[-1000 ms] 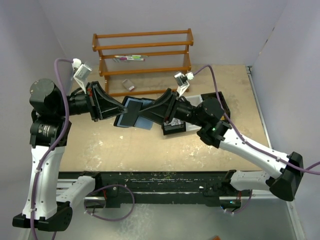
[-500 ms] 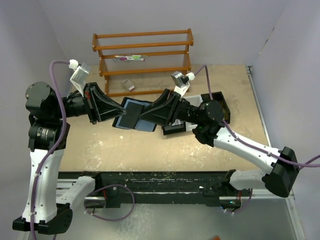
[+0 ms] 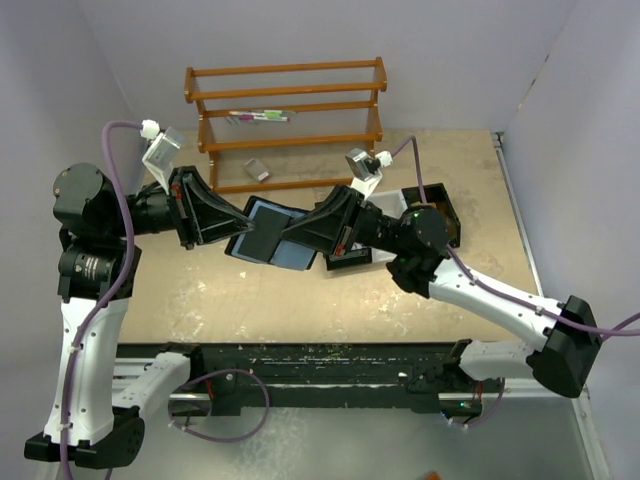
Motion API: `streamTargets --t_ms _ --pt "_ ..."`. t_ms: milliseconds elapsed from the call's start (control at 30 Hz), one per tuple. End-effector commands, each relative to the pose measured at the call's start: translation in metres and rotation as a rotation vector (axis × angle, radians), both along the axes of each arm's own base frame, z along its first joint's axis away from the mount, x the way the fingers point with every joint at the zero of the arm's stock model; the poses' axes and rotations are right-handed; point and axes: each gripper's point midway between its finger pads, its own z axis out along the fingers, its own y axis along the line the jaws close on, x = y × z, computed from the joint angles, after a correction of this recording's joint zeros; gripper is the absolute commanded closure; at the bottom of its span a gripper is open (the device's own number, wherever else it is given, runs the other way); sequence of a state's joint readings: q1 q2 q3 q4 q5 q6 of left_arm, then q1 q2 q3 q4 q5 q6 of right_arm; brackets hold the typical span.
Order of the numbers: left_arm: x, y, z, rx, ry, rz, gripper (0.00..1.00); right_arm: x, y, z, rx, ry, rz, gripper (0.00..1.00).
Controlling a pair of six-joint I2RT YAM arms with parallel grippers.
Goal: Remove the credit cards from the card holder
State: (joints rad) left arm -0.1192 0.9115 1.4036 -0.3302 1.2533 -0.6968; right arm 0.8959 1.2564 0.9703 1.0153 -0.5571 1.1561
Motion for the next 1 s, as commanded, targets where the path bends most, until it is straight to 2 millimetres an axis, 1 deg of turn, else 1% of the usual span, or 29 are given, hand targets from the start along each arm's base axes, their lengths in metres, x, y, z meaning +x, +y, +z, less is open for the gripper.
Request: streamTargets --t_ms 0,133,333,400,533,600,700,833,900,967 --pt "-0.004 0.0 0.009 -0.009 -0.046 0.001 1.0 -0.009 -0.016 0.02 0.049 -0.062 -0.042 0.89" --pt "-0.004 0.0 0.007 -0.007 -0.041 -0.002 1.0 -0.008 -0.019 0.02 0.053 -0.062 -0.062 1.0" --pt "-0.006 0.0 0.007 -0.004 -0.033 -0.015 1.0 -0.006 -0.019 0.01 -0.013 -0.049 -0.082 1.0" --pt "-0.006 0.0 0.006 -0.004 -0.03 -0.017 1.0 -0.006 -0.02 0.009 -0.017 -0.044 -0.092 1.0" --pt "-0.008 0.0 0.005 -0.004 -0.024 -0.021 1.0 0.005 -0.017 0.0 -0.057 -0.023 -0.139 1.0" --pt "-0.007 0.0 0.006 -0.005 -0.026 -0.021 1.0 0.008 -0.016 0.003 -0.043 -0.029 -0.156 1.0" --pt "-0.008 0.0 0.006 -0.004 -0.026 -0.026 1.0 0.008 -0.01 0.001 -0.046 -0.024 -0.129 1.0" --pt "-0.009 0.0 0.006 -0.005 -0.028 -0.019 1.0 0.013 -0.013 -0.004 -0.046 0.007 -0.158 1.0" --pt "-0.009 0.001 0.005 -0.002 -0.028 -0.014 1.0 0.011 -0.016 -0.001 -0.031 0.004 -0.163 1.0" --pt "-0.009 0.001 0.004 0.0 -0.024 -0.012 1.0 0.01 -0.016 -0.001 -0.032 0.006 -0.151 0.87"
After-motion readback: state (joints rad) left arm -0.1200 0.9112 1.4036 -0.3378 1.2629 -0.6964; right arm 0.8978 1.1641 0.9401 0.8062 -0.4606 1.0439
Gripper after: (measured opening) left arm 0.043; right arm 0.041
